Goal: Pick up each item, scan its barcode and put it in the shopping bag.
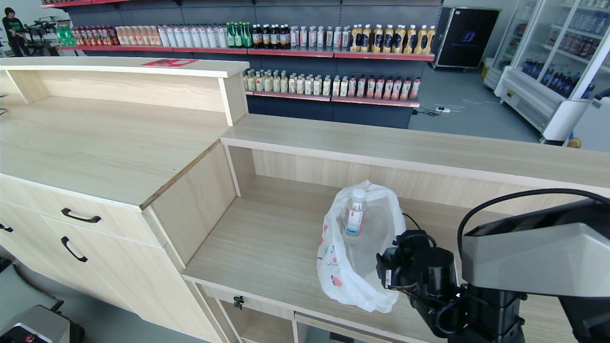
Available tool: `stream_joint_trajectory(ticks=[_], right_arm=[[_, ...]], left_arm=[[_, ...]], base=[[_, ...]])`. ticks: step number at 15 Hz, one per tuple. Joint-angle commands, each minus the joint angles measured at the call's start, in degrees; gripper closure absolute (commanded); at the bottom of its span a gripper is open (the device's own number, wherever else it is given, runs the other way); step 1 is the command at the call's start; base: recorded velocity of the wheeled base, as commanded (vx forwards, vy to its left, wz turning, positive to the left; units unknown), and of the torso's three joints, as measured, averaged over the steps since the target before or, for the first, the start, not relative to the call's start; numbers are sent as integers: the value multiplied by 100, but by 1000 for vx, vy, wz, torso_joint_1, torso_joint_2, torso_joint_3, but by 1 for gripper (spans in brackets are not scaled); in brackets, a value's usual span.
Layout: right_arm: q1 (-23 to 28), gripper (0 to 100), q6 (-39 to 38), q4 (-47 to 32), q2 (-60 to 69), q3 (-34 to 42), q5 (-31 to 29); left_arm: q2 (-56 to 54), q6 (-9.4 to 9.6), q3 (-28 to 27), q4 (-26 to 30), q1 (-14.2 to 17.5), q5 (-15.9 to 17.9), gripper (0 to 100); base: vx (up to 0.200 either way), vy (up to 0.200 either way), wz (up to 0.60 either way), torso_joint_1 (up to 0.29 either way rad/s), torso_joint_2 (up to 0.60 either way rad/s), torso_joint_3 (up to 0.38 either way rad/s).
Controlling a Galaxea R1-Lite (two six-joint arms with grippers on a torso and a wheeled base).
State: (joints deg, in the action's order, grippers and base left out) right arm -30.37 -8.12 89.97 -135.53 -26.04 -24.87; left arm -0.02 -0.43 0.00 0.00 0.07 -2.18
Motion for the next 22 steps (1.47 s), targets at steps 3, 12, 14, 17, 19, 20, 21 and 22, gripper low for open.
stream_joint_trajectory(ticks=[3, 12, 14, 17, 19, 20, 21, 22], right_arm=[[-4, 100, -5, 3, -87, -226, 0], [-13, 100, 3, 3, -430, -613, 0], [-22, 100, 3, 3, -500, -683, 8], [-31, 100, 3, 3, -614, -912, 8], [-39, 100, 3, 3, -685, -1052, 8], [-39, 100, 3, 3, -729, -1087, 8], [-48, 100, 3, 3, -781, -1087, 0], [-57, 100, 3, 3, -825, -1087, 0]], left_arm=[[2, -1, 0, 0, 1, -2, 0], [2, -1, 0, 0, 1, -2, 0], [2, -1, 0, 0, 1, -2, 0], [2, -1, 0, 0, 1, -2, 0], [2, -1, 0, 0, 1, -2, 0], [2, -1, 0, 0, 1, -2, 0], [2, -1, 0, 0, 1, -2, 0], [2, -1, 0, 0, 1, -2, 0]], base=[[0, 0, 0, 0, 0, 0], [0, 0, 0, 0, 0, 0], [0, 0, 0, 0, 0, 0], [0, 0, 0, 0, 0, 0], [0, 0, 0, 0, 0, 0], [0, 0, 0, 0, 0, 0], [0, 0, 0, 0, 0, 0], [0, 0, 0, 0, 0, 0]])
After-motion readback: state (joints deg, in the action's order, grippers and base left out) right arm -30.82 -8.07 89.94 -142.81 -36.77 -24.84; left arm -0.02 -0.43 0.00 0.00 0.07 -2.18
